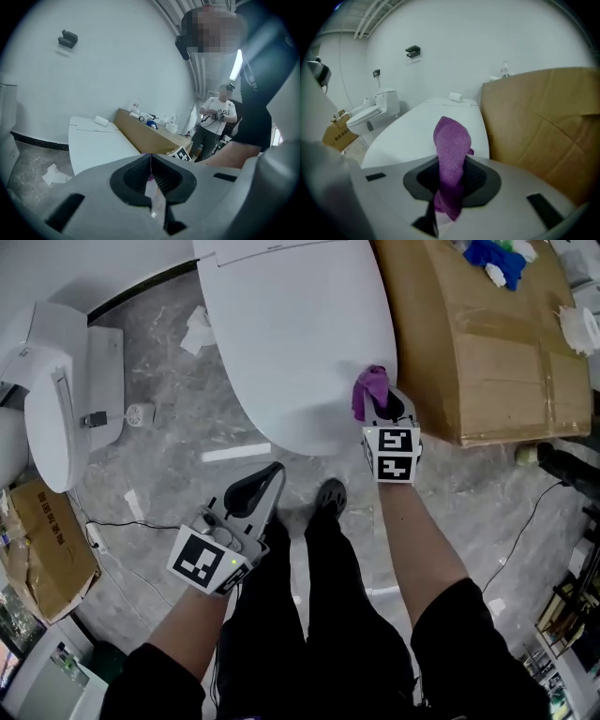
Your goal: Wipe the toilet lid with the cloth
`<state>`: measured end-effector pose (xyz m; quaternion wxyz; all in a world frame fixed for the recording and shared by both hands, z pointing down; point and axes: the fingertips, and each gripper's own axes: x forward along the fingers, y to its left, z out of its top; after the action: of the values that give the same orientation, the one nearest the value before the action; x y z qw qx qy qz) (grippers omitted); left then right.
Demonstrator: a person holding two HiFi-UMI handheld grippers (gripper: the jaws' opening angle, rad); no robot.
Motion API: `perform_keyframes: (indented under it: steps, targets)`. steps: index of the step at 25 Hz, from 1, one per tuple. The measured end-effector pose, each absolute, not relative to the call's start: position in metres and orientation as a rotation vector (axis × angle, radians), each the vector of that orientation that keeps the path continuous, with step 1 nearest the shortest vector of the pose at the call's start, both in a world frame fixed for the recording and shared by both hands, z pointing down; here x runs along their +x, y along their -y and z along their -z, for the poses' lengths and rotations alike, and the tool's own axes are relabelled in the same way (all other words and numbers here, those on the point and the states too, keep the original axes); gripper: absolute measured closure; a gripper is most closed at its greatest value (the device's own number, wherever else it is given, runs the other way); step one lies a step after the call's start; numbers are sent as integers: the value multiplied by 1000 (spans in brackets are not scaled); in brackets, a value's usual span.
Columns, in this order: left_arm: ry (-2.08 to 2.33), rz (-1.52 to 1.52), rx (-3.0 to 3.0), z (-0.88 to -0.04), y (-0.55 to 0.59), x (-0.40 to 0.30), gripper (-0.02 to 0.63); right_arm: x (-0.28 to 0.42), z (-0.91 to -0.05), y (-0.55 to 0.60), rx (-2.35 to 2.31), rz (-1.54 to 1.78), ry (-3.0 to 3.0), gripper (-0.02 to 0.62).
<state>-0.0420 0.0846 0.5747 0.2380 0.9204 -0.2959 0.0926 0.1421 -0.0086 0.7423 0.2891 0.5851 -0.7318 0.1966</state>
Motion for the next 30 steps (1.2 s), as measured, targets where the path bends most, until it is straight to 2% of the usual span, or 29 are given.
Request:
perform_keyframes:
  steps: [7,12,19,25,30]
  targets:
    - [843,-270,2488,-571,-106,-76,588,-5,-712,-27,1370,-551,2216,500]
    - [853,-274,2491,-575,-116,-100,588,-40,-737,-52,1338,-601,2207,500]
    - [845,-324,2536,-594,-125,-119,588,6,-748,-64,1446,-548,2142,500]
    - [762,-358,2614,-588,-121,-88,588,95,-752,-82,1601,-586,1972,500]
    - [720,-370,2654,-568,-128,-70,588,123,-725,-100,1644,-587,1930,500]
